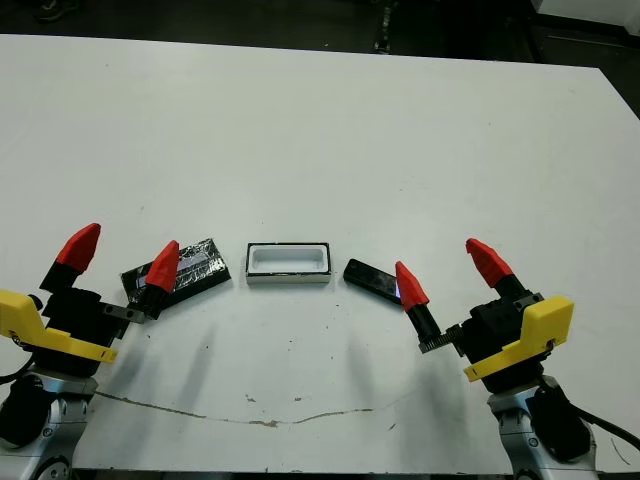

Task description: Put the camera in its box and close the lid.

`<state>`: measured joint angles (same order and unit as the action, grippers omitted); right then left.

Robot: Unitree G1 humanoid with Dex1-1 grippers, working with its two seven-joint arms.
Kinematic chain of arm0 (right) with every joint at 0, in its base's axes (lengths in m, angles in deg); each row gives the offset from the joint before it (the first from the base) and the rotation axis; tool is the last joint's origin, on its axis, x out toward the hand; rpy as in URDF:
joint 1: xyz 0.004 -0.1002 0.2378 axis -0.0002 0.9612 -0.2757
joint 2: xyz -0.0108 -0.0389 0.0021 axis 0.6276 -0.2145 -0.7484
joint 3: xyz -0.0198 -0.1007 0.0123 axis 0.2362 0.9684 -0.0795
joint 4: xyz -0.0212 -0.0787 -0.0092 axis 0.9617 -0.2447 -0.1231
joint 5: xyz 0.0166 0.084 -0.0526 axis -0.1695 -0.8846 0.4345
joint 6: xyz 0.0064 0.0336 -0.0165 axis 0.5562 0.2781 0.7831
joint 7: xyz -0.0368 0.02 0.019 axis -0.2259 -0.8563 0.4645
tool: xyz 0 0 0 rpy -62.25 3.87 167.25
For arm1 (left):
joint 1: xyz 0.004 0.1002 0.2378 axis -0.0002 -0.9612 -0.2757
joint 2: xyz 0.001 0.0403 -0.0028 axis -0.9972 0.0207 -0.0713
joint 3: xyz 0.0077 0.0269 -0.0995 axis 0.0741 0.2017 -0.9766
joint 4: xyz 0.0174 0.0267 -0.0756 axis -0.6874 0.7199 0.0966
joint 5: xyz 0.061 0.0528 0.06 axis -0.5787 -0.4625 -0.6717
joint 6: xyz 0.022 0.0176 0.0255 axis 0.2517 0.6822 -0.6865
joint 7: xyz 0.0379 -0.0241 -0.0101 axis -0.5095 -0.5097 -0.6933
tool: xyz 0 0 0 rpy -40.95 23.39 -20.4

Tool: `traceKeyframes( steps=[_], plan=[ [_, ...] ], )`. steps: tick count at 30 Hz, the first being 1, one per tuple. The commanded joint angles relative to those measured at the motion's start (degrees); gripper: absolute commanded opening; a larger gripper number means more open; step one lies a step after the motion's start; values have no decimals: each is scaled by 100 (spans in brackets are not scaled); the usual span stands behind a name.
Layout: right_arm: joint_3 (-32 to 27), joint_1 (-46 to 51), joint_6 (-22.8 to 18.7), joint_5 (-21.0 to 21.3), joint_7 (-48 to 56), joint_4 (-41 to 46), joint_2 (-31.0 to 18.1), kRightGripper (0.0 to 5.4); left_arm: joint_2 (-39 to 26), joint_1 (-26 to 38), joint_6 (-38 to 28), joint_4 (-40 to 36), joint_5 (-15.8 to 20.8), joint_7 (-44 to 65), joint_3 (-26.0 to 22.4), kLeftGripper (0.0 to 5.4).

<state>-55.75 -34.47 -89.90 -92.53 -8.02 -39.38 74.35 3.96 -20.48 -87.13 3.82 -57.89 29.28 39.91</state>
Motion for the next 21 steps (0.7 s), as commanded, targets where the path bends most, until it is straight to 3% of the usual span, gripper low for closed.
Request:
traceKeyframes(
  steps=[1, 7, 12, 21],
  plan=[
    [-194, -141, -111, -21, 204, -62, -382, 540, 17, -119, 40, 7, -24, -8, 17, 539],
    [-380, -953, -323, -28, 922, -514, -1315, 540, 21, -112, 15, 22, -128, -60, 50, 539],
    [-214, -1662, -804, 77, 1510, -933, -2088, 540, 86, -83, -4, 59, -98, -78, 84, 539],
    [188, -2361, -1569, -58, 2183, -1420, -2385, 540, 123, -67, 34, 48, -94, -68, 92, 539]
  ],
)
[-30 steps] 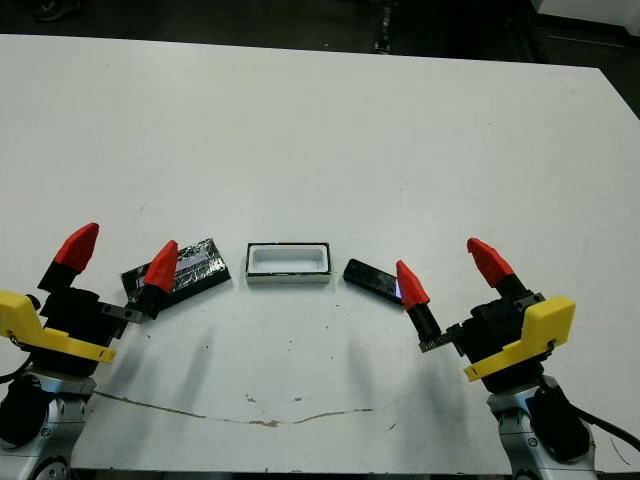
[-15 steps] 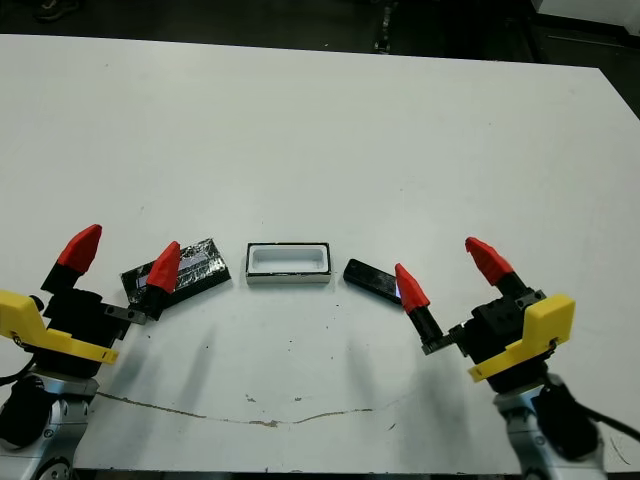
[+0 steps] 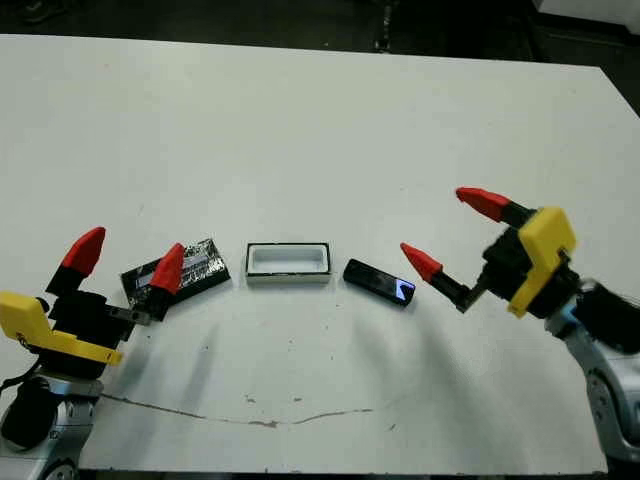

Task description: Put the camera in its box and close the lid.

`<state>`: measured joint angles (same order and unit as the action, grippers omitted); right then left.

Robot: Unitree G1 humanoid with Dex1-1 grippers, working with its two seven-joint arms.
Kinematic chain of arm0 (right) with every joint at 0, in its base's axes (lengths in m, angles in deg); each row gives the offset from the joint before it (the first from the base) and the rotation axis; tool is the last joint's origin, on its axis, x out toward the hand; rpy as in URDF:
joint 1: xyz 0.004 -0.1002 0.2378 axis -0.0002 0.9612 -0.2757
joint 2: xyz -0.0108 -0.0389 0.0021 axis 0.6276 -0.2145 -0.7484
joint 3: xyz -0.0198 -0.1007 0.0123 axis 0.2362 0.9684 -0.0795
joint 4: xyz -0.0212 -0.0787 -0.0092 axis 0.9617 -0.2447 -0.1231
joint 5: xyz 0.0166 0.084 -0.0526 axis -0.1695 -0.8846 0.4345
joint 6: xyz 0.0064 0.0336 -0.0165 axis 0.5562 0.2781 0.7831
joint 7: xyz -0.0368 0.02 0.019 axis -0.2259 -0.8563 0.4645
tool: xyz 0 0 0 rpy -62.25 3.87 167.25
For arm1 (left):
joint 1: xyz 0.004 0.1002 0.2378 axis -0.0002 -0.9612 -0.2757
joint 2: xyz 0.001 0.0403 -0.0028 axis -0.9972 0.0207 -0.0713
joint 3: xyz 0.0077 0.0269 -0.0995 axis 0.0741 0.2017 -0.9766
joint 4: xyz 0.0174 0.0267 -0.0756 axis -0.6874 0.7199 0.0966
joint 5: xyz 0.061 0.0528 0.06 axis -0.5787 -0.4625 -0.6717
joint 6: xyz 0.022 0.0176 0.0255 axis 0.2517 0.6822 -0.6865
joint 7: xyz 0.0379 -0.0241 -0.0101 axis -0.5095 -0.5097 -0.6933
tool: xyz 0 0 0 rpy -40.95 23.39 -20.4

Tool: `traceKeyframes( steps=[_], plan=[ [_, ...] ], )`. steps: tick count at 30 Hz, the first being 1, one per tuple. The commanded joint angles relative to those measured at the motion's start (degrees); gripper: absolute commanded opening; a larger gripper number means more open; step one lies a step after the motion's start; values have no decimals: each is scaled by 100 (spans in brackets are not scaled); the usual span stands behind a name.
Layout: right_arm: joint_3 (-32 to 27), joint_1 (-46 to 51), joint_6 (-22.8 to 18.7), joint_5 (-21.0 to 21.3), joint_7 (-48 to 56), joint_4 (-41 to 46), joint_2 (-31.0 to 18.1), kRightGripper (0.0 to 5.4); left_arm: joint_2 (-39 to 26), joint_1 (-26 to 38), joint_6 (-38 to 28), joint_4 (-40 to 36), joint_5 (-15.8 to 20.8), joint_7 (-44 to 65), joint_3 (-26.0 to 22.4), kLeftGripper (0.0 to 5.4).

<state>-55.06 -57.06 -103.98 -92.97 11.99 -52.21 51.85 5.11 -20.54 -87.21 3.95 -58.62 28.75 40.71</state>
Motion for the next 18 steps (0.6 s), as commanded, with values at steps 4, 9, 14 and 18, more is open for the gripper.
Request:
traceKeyframes(
  steps=[4, 9, 14, 18],
  plan=[
    [376, -195, -277, 185, 318, -188, -181, 540, -11, -51, 10, 52, -8, 29, 3, 539],
    [609, -180, -257, 399, 404, -195, -153, 540, -5, -70, 69, -8, -63, -32, 9, 539],
    [723, -131, -92, 542, 515, -280, -104, 540, -30, -73, 135, -57, -17, -4, 10, 539],
    [844, -134, 67, 757, 596, -370, -138, 540, -17, -68, 98, -37, -25, 10, 9, 539]
  ],
)
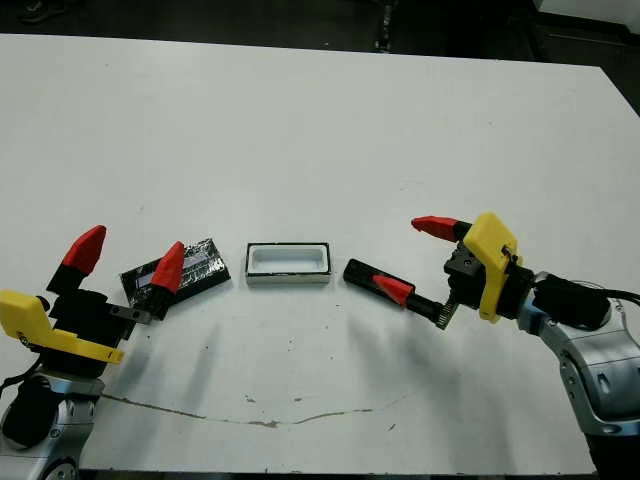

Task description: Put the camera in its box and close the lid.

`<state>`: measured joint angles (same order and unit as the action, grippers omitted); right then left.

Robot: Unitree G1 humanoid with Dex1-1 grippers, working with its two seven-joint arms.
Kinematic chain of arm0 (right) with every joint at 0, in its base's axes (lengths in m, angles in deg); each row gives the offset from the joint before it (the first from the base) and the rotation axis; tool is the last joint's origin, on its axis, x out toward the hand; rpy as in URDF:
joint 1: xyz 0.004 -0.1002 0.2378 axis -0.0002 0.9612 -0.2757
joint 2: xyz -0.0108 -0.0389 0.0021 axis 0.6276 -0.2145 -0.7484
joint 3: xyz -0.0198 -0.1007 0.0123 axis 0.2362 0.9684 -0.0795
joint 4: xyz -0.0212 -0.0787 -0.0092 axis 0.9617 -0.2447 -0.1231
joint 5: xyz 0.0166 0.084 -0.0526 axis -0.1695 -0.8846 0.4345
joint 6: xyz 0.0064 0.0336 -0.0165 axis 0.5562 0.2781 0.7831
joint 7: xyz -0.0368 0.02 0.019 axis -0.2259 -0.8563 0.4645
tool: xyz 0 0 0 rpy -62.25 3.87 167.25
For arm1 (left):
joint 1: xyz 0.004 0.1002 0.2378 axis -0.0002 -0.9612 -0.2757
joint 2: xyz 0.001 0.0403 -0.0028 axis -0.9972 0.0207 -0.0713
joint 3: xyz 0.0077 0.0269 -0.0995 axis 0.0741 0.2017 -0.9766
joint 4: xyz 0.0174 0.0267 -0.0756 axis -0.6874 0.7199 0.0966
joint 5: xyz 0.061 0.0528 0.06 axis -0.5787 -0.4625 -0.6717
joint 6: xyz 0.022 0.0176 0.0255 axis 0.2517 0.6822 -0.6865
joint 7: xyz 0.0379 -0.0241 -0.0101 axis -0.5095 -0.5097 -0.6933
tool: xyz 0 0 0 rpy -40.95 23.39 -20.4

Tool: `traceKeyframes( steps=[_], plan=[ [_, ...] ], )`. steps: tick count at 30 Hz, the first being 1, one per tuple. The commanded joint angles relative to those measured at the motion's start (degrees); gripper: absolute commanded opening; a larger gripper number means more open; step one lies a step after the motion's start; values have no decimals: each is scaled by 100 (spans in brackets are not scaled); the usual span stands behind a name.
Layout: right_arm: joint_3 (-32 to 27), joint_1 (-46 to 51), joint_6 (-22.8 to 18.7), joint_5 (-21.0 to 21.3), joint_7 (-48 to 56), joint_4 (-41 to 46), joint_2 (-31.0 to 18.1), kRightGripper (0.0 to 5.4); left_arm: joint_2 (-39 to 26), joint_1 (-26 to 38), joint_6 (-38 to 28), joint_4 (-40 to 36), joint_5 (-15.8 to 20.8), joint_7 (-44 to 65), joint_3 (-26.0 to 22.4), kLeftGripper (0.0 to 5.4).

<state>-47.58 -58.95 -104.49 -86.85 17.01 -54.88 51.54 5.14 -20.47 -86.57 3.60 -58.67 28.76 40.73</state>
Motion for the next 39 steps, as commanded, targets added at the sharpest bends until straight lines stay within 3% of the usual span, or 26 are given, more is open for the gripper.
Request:
traceKeyframes(
  steps=[1, 10, 26, 32, 39],
  plan=[
    [120, 63, 155, 193, 106, -111, -112, 540, -16, -79, 19, 9, -23, 10, 7, 539],
    [353, 51, 581, 609, 271, -325, -130, 540, -2, -136, 27, -25, -34, -7, 21, 539],
    [537, 148, 448, 758, 390, -294, -165, 540, 10, -249, 34, -93, 27, 9, 37, 539],
    [539, 205, -94, 539, 393, -219, -119, 466, 27, -267, -4, -91, 5, -6, 54, 540],
    [605, 285, -257, 416, 429, -303, -72, 358, 44, -262, 2, -67, 47, 2, 52, 540]
  ],
)
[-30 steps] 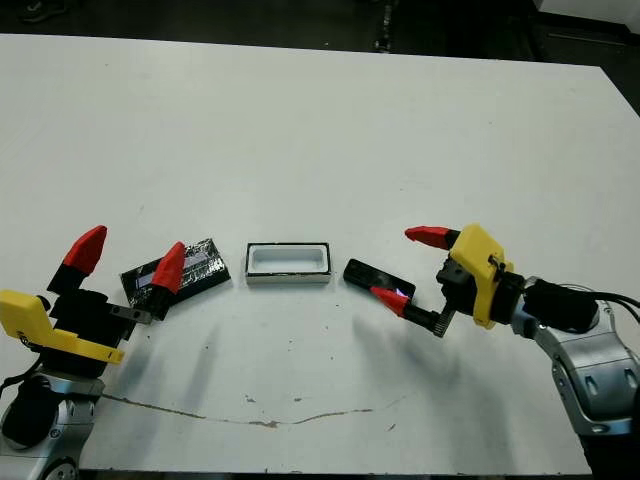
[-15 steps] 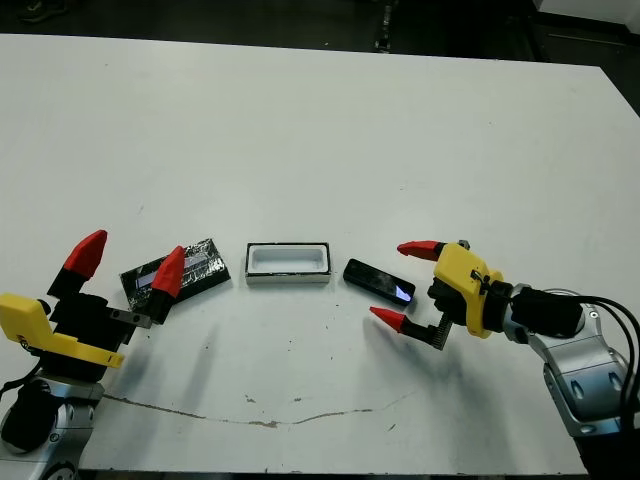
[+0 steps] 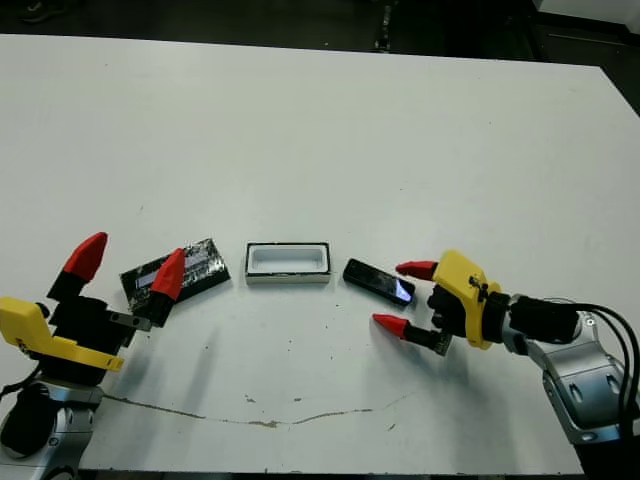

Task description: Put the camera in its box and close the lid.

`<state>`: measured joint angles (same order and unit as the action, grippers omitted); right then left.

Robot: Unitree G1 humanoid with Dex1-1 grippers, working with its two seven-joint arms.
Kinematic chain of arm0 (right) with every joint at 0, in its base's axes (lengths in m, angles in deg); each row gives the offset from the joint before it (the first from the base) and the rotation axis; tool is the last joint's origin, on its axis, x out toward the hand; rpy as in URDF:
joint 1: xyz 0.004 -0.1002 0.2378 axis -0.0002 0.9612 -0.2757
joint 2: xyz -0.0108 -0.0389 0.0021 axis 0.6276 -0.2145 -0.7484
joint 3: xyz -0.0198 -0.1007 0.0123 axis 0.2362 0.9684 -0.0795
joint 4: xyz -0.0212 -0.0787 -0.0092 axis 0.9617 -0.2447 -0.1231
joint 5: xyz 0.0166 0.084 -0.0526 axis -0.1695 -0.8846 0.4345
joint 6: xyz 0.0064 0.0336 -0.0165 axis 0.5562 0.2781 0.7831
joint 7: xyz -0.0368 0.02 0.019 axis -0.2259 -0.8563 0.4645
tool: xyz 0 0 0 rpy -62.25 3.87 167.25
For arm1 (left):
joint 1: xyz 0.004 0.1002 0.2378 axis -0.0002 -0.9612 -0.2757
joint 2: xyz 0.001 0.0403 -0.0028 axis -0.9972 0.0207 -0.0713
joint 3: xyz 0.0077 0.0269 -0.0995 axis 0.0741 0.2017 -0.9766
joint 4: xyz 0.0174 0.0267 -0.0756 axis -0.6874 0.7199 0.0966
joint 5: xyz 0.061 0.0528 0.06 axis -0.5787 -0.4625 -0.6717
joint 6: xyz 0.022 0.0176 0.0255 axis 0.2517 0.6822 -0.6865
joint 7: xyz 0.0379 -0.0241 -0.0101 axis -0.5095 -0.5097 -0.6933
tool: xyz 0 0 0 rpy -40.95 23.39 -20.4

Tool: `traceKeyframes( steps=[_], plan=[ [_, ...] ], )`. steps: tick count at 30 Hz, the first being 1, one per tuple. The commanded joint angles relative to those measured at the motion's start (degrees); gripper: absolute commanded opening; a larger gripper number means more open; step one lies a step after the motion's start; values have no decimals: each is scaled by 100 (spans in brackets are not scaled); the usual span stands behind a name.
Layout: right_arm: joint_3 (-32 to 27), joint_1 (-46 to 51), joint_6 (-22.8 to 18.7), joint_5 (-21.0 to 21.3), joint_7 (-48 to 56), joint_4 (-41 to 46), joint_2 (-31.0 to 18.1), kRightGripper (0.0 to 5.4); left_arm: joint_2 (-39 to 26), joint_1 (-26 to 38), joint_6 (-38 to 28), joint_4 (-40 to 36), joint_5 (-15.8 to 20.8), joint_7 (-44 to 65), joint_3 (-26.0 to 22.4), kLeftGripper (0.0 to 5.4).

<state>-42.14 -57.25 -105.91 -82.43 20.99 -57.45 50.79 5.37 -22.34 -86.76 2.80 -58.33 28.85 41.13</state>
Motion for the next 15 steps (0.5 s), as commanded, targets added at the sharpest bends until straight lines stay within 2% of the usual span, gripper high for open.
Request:
traceKeyframes(
  steps=[1, 5, 11, 15],
  plan=[
    [77, 125, -123, -19, 21, -49, -2, 343, 23, -80, 44, -1, 20, -18, 13, 540],
    [125, 181, -145, 21, -39, -13, -25, 279, 9, -88, 29, -7, -5, -23, 15, 540],
    [163, 244, 128, 67, -34, -81, -2, 184, 11, -90, -22, 19, -38, -18, 16, 540],
    [170, 271, 231, 87, -81, -87, 2, 166, 15, -100, 12, -6, -25, -33, 17, 540]
  ],
)
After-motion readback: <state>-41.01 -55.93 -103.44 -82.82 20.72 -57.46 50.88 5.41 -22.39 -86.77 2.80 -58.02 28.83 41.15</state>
